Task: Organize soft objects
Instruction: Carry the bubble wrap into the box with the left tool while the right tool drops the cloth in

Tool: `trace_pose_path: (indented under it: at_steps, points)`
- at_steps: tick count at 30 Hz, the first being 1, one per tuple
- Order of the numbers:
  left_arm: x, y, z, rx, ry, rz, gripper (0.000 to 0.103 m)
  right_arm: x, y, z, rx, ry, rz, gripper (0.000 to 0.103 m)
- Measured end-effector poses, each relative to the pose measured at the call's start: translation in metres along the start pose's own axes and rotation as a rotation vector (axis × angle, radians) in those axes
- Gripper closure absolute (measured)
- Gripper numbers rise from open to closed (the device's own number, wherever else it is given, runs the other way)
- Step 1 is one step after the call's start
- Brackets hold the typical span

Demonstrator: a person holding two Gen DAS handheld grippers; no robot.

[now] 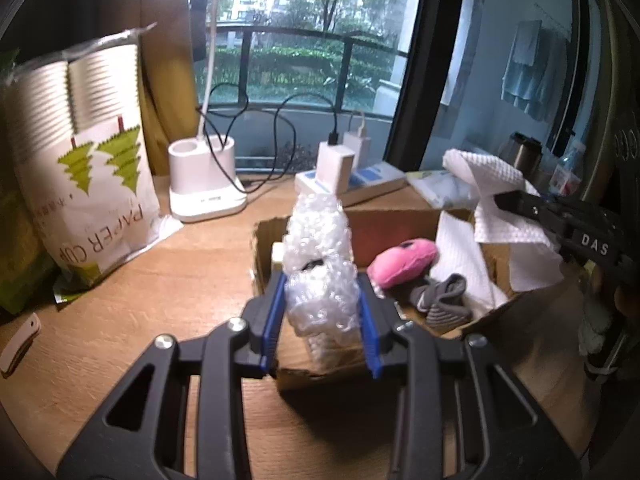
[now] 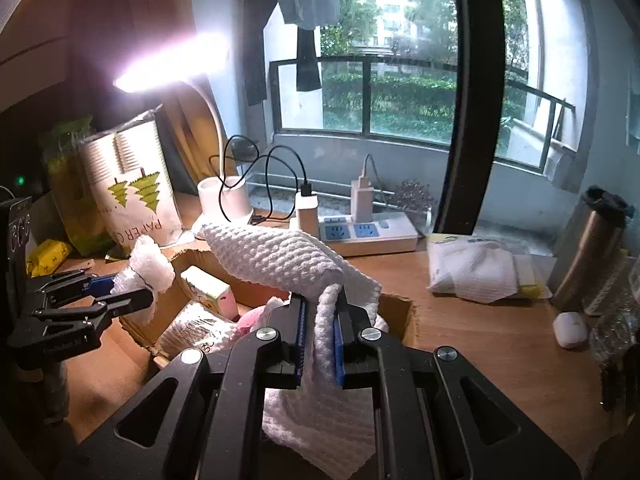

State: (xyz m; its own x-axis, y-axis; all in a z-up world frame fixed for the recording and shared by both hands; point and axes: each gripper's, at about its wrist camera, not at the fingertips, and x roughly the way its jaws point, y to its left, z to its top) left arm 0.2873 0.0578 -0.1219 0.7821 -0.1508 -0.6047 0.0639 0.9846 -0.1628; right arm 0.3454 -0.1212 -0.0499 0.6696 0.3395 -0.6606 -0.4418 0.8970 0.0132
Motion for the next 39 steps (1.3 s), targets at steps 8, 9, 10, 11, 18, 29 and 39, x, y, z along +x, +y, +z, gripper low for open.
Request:
trace_pose_path:
  at_steps: [8,9,10,11,18,29,39]
  points:
    - [0.018,0.002,-0.006,0.003,0.052,0.004,0.067,0.035,0.005,-0.010,-0.012,0.057,0.015,0.091]
    - [0.018,0.002,-0.006,0.004,0.052,0.005,0.066,0.039,0.005,-0.012,-0.010,0.065,0.016,0.091]
    - [0.018,0.002,-0.005,0.004,0.053,0.006,0.066,0.042,0.005,-0.014,-0.009,0.072,0.015,0.091]
    - [0.018,0.001,-0.005,0.003,0.054,0.009,0.066,0.046,0.005,-0.019,-0.010,0.087,0.014,0.091]
    - [0.019,-0.004,-0.004,0.032,0.064,0.041,0.059,0.063,0.011,-0.039,-0.027,0.155,-0.005,0.090]
    - [0.000,-0.009,0.003,0.034,0.023,0.044,0.051,0.038,0.007,-0.031,0.015,0.101,-0.017,0.049]
    - [-0.029,-0.015,0.010,0.036,-0.041,0.043,0.050,0.007,0.008,-0.024,0.024,0.040,-0.041,0.048]
